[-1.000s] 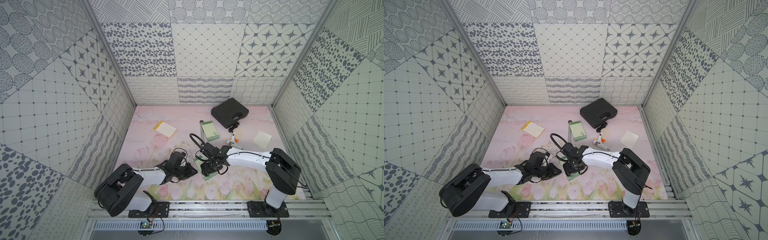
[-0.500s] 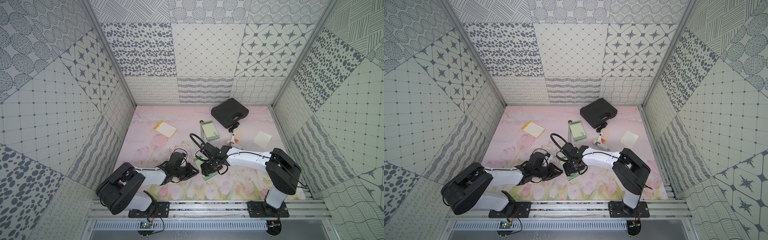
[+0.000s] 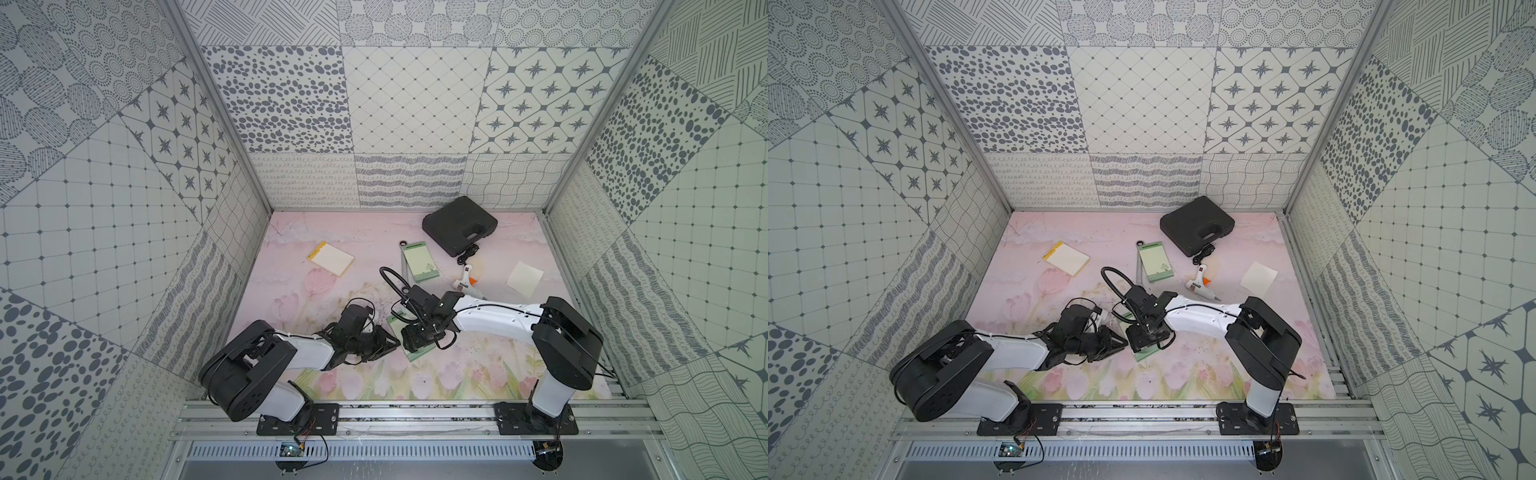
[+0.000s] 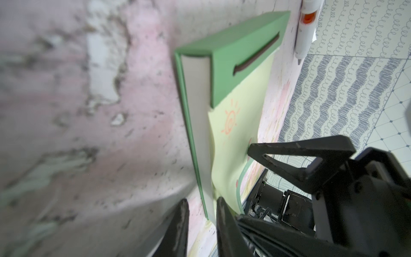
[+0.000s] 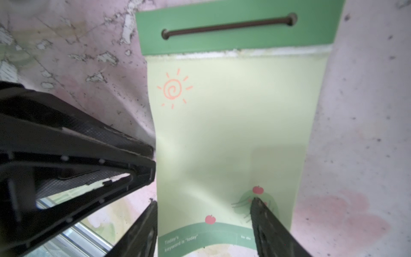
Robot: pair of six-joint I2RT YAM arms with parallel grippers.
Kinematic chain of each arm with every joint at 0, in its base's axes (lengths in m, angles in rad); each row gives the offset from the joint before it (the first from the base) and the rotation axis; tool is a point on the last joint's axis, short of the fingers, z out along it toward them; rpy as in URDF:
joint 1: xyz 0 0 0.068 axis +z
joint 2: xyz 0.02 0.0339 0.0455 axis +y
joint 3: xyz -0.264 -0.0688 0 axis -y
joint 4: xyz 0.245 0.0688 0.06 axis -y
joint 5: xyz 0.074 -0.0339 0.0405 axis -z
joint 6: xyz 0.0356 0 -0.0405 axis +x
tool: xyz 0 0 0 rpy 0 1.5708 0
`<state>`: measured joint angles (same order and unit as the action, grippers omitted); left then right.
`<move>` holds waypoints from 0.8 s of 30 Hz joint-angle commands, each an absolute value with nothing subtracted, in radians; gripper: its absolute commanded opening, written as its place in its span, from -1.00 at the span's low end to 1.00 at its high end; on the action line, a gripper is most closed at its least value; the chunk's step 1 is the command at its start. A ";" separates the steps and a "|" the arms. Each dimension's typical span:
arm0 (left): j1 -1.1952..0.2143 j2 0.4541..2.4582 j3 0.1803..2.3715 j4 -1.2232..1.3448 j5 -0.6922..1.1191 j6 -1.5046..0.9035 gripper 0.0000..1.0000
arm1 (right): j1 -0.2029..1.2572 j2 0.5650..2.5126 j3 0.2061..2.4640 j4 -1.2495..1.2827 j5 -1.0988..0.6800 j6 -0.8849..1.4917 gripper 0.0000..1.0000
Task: Tear off pages from different memo pads
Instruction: Tear off the paper from the memo pad.
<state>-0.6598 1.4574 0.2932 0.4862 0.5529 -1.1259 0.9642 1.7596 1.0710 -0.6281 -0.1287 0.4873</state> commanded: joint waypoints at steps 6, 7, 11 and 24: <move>-0.664 1.508 0.295 0.416 0.532 -1.131 -0.48 | 0.979 1.862 0.984 -0.658 -0.222 0.510 0.33; -0.663 1.513 0.297 0.416 0.532 -1.129 -0.47 | 0.979 1.862 0.984 -0.658 -0.222 0.509 0.33; -0.664 1.532 0.304 0.421 0.531 -1.127 -0.44 | 0.979 1.864 0.976 -0.652 -0.228 0.506 0.34; -0.666 1.645 0.318 0.490 0.546 -1.132 -0.23 | 0.979 1.842 0.980 -0.636 -0.220 0.452 0.57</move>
